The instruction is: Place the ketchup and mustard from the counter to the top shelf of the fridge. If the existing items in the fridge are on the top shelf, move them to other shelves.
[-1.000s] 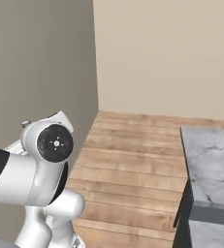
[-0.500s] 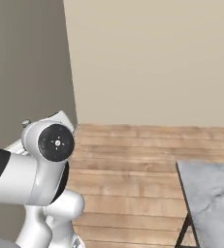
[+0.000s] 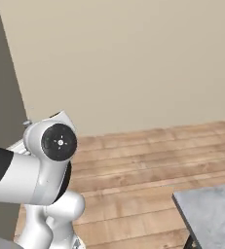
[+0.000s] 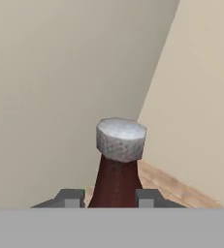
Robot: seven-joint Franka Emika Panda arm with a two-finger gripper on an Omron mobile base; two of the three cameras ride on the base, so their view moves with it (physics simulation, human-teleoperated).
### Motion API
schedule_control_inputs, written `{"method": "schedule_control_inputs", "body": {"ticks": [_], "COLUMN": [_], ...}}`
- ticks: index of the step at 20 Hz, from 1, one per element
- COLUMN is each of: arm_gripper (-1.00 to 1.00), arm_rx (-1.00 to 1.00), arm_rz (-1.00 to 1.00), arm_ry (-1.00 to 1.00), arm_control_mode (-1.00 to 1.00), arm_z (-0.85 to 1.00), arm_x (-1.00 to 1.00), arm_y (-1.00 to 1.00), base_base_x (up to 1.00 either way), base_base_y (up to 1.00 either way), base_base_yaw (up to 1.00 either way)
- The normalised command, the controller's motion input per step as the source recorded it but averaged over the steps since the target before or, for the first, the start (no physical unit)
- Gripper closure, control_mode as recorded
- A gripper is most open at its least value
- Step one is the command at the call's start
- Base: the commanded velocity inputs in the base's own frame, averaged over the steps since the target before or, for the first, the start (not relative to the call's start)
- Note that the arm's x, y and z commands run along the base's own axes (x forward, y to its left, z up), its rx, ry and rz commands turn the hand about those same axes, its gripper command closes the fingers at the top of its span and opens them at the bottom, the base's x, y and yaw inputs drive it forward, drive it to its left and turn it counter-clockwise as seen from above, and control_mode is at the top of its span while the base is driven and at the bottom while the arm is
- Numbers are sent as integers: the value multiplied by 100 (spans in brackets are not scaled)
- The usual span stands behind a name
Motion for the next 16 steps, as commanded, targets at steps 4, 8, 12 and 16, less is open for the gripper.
{"method": "schedule_control_inputs", "body": {"ticks": [4, 8, 12, 16], "arm_gripper": [100, 100, 100, 100], "arm_rx": [0, 0, 0, 0], "arm_rz": [0, 0, 0, 0], "arm_ry": [0, 0, 0, 0], "arm_control_mode": [100, 100, 100, 100], "arm_z": [0, 0, 0, 0], "arm_x": [0, 0, 0, 0], "arm_y": [0, 0, 0, 0], "base_base_x": [38, 31, 33, 66], "base_base_y": [0, 0, 0, 0], "base_base_yaw": [-69, -73, -75, -66]}}
